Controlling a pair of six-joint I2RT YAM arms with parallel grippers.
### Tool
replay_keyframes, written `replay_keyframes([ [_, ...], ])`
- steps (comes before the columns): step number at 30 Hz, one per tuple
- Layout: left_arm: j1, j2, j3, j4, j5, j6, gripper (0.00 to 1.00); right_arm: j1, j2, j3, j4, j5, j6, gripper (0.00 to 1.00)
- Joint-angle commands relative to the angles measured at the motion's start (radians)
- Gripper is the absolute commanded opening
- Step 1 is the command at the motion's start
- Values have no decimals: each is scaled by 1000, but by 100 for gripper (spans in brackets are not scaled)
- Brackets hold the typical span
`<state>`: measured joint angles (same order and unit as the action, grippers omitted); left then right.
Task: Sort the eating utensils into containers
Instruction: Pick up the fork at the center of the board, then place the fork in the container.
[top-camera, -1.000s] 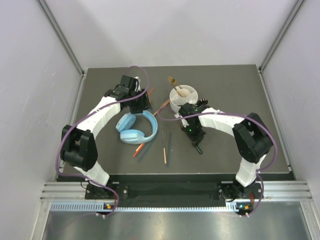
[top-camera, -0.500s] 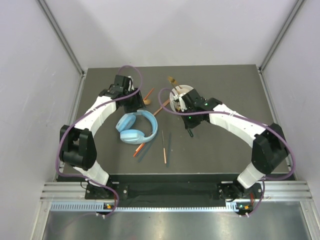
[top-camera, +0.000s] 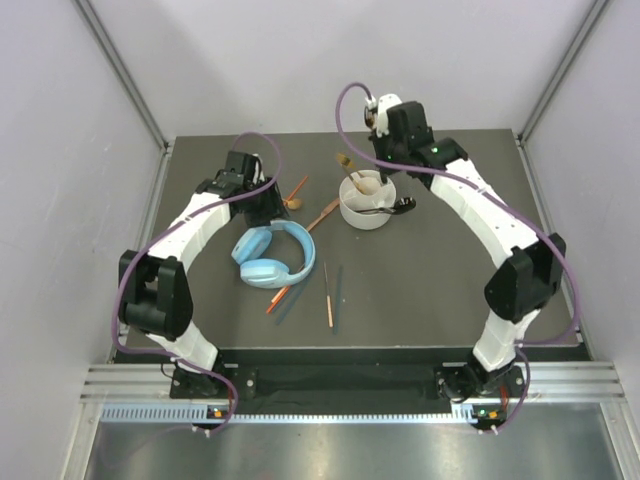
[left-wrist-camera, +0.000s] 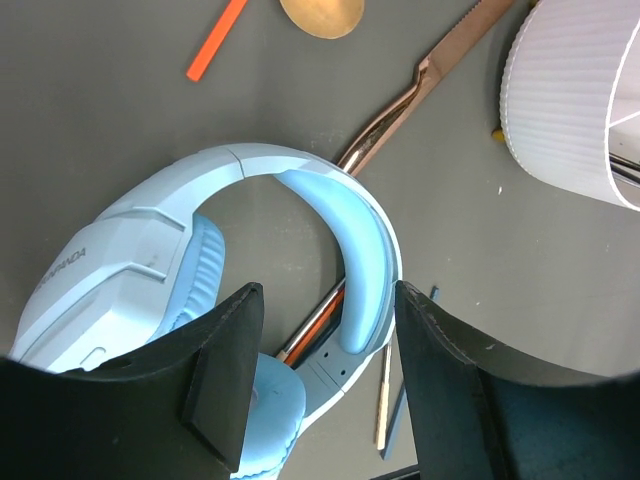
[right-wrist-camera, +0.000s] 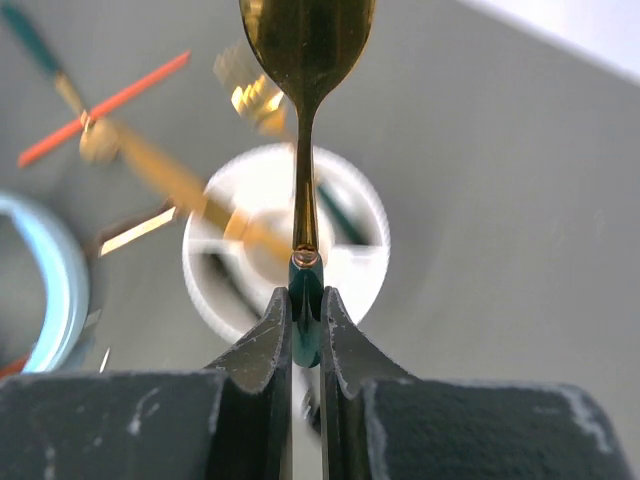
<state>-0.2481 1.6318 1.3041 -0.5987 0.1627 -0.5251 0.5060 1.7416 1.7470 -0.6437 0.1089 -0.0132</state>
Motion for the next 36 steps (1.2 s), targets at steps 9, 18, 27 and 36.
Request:
replay_keyframes([
  [9, 18, -1, 29, 8, 3, 4, 60, -57, 237, 247, 91, 3, -45, 0],
  [18, 18, 20, 44, -4, 8, 10, 60, -69, 323, 273, 171, -8, -65, 0],
  [27, 18, 28, 31, -4, 5, 10, 60, -86, 380, 249, 203, -17, -68, 0],
  [36, 18, 49, 46, -15, 6, 16, 60, -86, 389, 186, 213, -17, -70, 0],
])
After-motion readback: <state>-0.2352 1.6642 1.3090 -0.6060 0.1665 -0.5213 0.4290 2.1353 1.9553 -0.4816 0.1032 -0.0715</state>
